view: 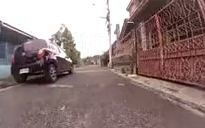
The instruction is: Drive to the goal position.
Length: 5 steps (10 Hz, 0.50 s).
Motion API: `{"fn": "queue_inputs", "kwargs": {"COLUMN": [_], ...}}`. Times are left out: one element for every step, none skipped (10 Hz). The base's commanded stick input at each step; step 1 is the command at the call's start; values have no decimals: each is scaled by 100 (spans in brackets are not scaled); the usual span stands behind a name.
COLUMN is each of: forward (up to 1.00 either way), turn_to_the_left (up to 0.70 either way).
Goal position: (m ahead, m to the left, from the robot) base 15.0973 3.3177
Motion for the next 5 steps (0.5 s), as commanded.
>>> {"fn": "queue_inputs", "kwargs": {"forward": [70,70,70,70,70], "turn_to_the_left": [0,0,0,0,0]}}
